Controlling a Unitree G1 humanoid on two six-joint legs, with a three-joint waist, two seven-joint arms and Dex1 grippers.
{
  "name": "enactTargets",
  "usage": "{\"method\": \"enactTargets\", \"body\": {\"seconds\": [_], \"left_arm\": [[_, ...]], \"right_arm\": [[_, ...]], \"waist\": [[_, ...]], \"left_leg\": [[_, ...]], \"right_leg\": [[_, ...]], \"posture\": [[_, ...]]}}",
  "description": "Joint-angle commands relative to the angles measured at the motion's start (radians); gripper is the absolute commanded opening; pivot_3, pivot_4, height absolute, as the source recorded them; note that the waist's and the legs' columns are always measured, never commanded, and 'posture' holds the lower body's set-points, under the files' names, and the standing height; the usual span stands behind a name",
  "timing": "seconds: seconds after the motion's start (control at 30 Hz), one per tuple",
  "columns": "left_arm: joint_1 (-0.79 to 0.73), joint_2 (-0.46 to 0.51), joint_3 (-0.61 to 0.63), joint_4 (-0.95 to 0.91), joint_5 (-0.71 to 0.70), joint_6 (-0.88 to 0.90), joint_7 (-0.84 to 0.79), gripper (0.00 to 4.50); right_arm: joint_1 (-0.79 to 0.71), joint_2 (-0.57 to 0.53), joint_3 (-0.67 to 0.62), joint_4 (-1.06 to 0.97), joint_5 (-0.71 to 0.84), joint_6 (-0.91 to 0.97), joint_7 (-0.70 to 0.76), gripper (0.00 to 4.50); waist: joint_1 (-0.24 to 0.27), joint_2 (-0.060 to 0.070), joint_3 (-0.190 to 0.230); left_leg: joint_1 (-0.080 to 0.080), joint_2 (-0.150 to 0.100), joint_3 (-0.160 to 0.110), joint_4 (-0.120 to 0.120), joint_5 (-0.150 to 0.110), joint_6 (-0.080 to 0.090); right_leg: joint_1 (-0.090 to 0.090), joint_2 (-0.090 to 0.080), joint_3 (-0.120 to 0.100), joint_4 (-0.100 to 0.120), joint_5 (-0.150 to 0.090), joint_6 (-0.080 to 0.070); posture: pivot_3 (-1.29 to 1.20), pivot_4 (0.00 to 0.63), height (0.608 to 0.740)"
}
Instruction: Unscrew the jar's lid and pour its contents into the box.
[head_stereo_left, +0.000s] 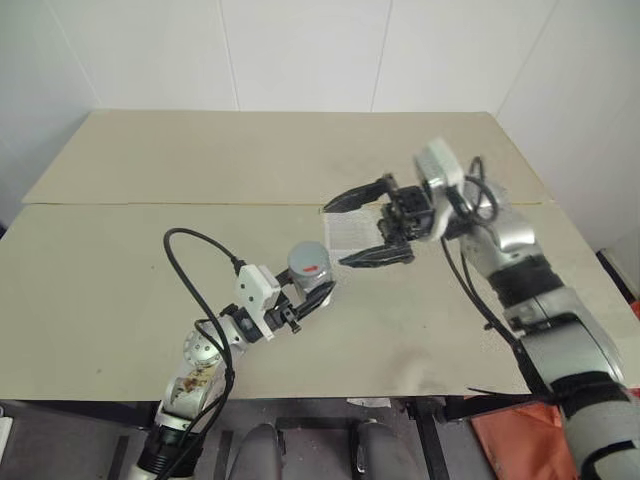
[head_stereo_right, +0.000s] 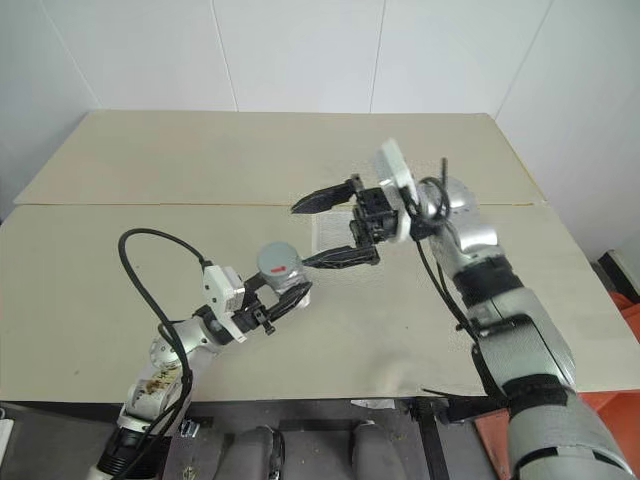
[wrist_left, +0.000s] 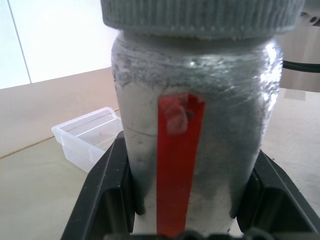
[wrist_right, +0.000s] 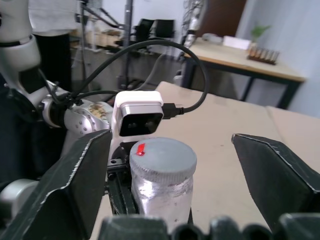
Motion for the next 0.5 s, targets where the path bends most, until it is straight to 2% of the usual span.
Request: {"method": "enactTargets", "body": {"seconds": [0.03, 0.17, 0.27, 0.3, 0.5], "left_arm": [[-0.024, -0.004, 0.022, 0.014, 0.014, -0.007, 0.027, 2.10], [-0.044, -0.002, 0.031, 0.036, 0.019, 0.003, 0.039, 2.10], [-0.063, 0.006, 0.026, 0.062, 0.034, -0.001, 0.033, 2.10], [-0.068, 0.009, 0.025, 0.067, 0.029, -0.003, 0.022, 2.10], [-0.102, -0.004, 0.028, 0.105, 0.056, -0.018, 0.044, 2.10]], "right_arm": [[0.197, -0.035, -0.124, -0.327, -0.082, 0.065, -0.283, 4.43], [0.369, -0.009, -0.180, -0.570, -0.181, 0.104, -0.502, 4.43], [0.463, 0.092, -0.187, -0.756, -0.268, 0.194, -0.781, 4.43], [0.485, 0.129, -0.193, -0.817, -0.253, 0.250, -0.861, 4.43], [0.558, 0.176, -0.131, -1.011, -0.338, 0.380, -0.990, 4.43]], "waist": [[0.003, 0.000, 0.000], [0.000, 0.000, 0.000], [-0.008, 0.000, 0.000], [-0.009, 0.000, 0.000], [-0.008, 0.000, 0.000]], "left_leg": [[0.000, 0.000, 0.000, -0.001, 0.000, 0.000], [0.000, 0.000, 0.000, 0.000, 0.000, 0.000], [0.001, 0.000, 0.000, 0.001, 0.000, 0.000], [0.001, 0.000, 0.000, 0.001, 0.000, 0.000], [0.001, 0.000, 0.000, 0.002, 0.000, 0.000]], "right_leg": [[0.000, 0.000, 0.000, 0.000, 0.000, 0.000], [-0.001, 0.000, 0.001, 0.001, 0.000, 0.000], [0.000, 0.000, 0.001, 0.002, 0.000, 0.001], [0.000, 0.001, 0.001, 0.002, -0.001, 0.002], [0.000, 0.000, 0.001, 0.002, -0.001, 0.003]], "posture": [[0.00, 0.150, 0.740], [0.00, 0.150, 0.740], [0.00, 0.150, 0.740], [0.00, 0.150, 0.740], [0.00, 0.150, 0.740]]}}
